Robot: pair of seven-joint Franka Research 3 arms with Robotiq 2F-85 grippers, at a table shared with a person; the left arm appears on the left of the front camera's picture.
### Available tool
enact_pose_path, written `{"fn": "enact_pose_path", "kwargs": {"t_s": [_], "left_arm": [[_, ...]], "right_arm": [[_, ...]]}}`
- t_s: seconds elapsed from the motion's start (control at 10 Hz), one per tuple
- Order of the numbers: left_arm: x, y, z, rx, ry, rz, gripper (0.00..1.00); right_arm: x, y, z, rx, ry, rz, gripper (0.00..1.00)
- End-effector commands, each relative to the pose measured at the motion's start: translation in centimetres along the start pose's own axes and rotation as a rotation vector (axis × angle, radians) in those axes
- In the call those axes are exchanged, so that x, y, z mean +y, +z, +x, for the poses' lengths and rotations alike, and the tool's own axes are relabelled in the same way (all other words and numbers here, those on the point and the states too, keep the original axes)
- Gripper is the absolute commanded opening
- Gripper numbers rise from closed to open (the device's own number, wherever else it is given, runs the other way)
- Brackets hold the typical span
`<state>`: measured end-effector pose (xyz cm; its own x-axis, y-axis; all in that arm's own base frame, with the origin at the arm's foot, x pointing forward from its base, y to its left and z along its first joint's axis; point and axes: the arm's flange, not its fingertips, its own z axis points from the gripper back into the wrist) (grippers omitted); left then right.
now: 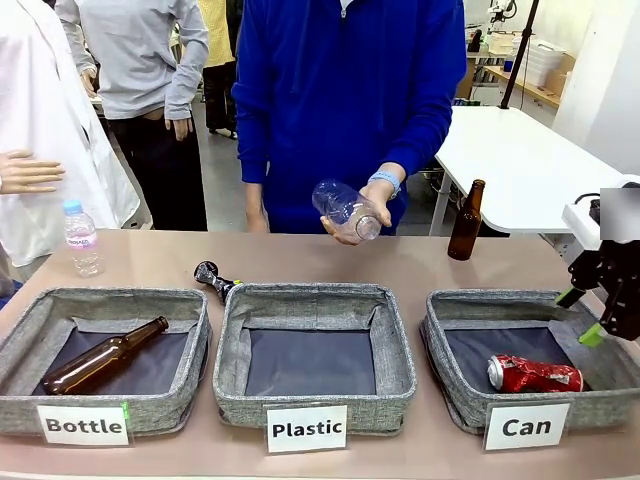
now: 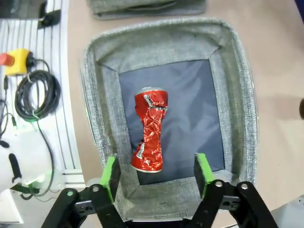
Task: Sort the can waste into the basket.
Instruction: Pick up the can waste from the table and place it in the right Fabric basket.
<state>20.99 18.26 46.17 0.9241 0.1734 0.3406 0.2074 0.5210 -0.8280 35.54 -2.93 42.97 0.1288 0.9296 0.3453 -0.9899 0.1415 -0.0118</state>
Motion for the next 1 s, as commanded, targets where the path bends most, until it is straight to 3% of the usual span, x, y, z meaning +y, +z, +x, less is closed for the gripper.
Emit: {"fn": "enact_pose_path", "kwargs": {"t_s": [0.0, 0.1, 0.2, 0.3, 0.4, 0.5, 0.6, 0.8, 0.9], "left_arm": [[-0.1, -0.2, 0.2, -0.019, 0.010, -0.010, 1.00], [-0.1, -0.2, 0.2, -0.019, 0.010, -0.010, 1.00], [-0.1, -0.2, 0.2, -0.019, 0.010, -0.010, 1.00], [-0.1, -0.2, 0.2, -0.019, 0.010, -0.010, 1.00], [-0.1, -0.2, 0.2, -0.019, 0.010, -0.010, 1.00], [-0.1, -0.2, 0.2, -0.019, 0.010, -0.010, 1.00], [-0.1, -0.2, 0.2, -0.019, 0.010, -0.010, 1.00], [-0.1, -0.2, 0.2, -0.019, 0.010, -0.010, 1.00], [-0.1, -0.2, 0.2, -0.019, 0.010, -0.010, 1.00]], "right_arm": [[1.2, -1.4, -0.6, -0.050, -0.047, -0.004, 1.00], [1.0, -1.2, -0.7, -0.086, -0.117, 0.017, 1.00], [0.6, -0.1, -0.9, -0.199, -0.261, 0.044, 1.00], [0.2, 1.8, -1.3, -0.414, -0.511, 0.012, 1.00], [-0.8, 4.4, -1.7, -0.700, -0.900, 0.105, 1.00], [-2.0, 6.3, -2.5, -1.086, -1.298, 0.193, 1.00], [-2.8, 7.4, -4.2, -1.263, -1.467, 0.278, 1.00], [-3.9, 8.3, -7.5, -1.421, -1.689, 0.469, 1.00], [-4.5, 8.6, -9.3, -1.458, -1.741, 0.503, 1.00]]}}
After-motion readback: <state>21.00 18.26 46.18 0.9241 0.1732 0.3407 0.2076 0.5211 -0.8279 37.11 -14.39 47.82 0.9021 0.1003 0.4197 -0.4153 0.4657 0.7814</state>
